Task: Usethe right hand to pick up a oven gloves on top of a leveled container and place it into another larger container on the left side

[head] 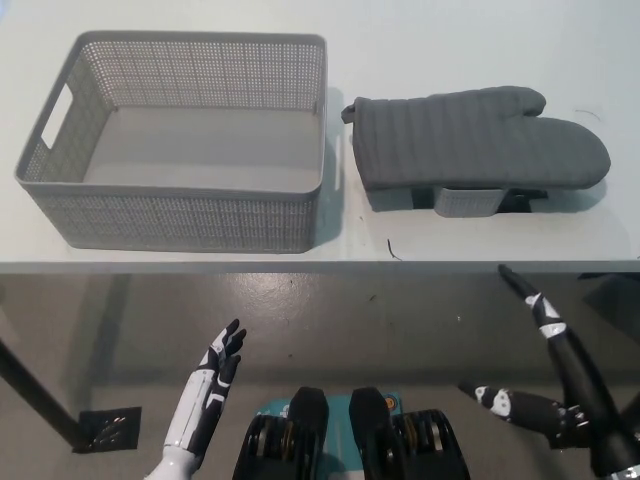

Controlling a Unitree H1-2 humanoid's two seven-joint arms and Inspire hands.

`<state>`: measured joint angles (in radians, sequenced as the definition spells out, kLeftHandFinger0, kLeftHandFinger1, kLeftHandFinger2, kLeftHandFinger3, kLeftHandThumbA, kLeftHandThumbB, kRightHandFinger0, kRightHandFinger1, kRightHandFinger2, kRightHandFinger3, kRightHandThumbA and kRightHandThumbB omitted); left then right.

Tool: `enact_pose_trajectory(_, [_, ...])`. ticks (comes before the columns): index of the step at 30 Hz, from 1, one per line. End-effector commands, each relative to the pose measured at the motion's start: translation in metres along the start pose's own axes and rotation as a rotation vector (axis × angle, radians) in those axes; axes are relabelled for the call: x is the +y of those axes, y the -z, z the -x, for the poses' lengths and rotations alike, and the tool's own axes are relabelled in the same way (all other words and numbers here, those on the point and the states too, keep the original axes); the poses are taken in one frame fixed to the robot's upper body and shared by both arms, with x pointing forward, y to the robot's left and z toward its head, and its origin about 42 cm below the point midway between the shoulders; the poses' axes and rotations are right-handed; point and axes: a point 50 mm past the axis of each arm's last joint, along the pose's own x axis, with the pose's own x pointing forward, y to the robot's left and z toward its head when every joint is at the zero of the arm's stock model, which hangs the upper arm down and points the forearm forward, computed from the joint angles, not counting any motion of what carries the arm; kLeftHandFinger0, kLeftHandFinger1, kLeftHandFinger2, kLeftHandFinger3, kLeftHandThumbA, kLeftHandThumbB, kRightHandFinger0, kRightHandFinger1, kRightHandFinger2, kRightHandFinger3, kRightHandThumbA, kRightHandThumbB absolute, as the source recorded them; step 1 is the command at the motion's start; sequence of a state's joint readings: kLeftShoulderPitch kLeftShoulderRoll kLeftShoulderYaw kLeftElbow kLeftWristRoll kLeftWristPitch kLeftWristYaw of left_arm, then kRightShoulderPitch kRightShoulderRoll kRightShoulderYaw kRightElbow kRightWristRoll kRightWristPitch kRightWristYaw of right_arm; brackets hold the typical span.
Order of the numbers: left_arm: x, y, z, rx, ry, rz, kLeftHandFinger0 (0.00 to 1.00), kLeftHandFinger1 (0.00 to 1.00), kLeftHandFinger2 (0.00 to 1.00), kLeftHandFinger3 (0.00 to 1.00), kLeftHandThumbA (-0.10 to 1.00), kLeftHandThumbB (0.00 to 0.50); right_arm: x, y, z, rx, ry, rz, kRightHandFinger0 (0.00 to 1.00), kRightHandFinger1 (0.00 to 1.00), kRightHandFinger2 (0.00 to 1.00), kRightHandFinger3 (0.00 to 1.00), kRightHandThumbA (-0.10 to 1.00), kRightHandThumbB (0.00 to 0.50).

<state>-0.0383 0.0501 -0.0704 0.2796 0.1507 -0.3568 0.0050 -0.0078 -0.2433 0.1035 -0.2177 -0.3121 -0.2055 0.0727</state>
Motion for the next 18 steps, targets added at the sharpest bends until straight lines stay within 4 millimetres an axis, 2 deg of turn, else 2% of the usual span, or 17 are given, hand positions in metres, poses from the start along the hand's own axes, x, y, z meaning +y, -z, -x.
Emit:
enact_pose_trajectory(1, [0.002, -0.011, -0.002, -0.111, -0.006, -0.027, 1.0, 1.0, 1.0, 1.0, 1.0, 0.173, -0.07, -0.071, -0.04, -0.144, 0.131, 0.598, 1.0, 1.0, 1.0, 1.0, 1.0, 0.089])
enact_pose_trajectory(4, [0.001, -0.009, -0.002, -0.113, -0.008, -0.033, 1.0, 1.0, 1.0, 1.0, 1.0, 0.175, -0.081, -0.076, -0.056, -0.12, 0.138, 0.651, 1.0, 1.0, 1.0, 1.0, 1.0, 0.074])
enact_pose_trajectory(7, [0.001, -0.01, -0.004, -0.118, -0.008, -0.028, 1.0, 1.0, 1.0, 1.0, 1.0, 0.166, -0.092, -0.078, -0.074, -0.094, 0.145, 0.706, 1.0, 1.0, 1.0, 1.0, 1.0, 0.113])
enact_pose_trajectory(8, [0.001, -0.01, -0.004, -0.121, -0.007, -0.027, 1.0, 1.0, 1.0, 1.0, 1.0, 0.166, -0.095, -0.079, -0.079, -0.086, 0.148, 0.717, 1.0, 1.0, 1.0, 1.0, 1.0, 0.091])
enact_pose_trajectory(9, [0.001, -0.011, -0.004, -0.122, -0.005, -0.032, 1.0, 1.0, 1.0, 1.0, 1.0, 0.158, -0.097, -0.078, -0.086, -0.075, 0.153, 0.735, 1.0, 1.0, 1.0, 1.0, 1.0, 0.136])
enact_pose_trajectory(12, [0.001, -0.011, -0.003, -0.126, -0.003, -0.025, 1.0, 1.0, 1.0, 1.0, 1.0, 0.148, -0.1, -0.072, -0.104, -0.044, 0.152, 0.766, 1.0, 1.0, 1.0, 1.0, 1.0, 0.155])
enact_pose_trajectory(14, [0.0, -0.01, -0.003, -0.121, -0.004, -0.024, 1.0, 1.0, 1.0, 1.0, 1.0, 0.167, -0.101, -0.069, -0.112, -0.036, 0.153, 0.776, 1.0, 1.0, 1.0, 1.0, 1.0, 0.166])
enact_pose_trajectory(18, [-0.001, -0.01, -0.003, -0.118, -0.008, -0.021, 1.0, 1.0, 1.0, 1.0, 1.0, 0.164, -0.104, -0.062, -0.131, -0.016, 0.143, 0.814, 1.0, 1.0, 1.0, 1.0, 1.0, 0.197])
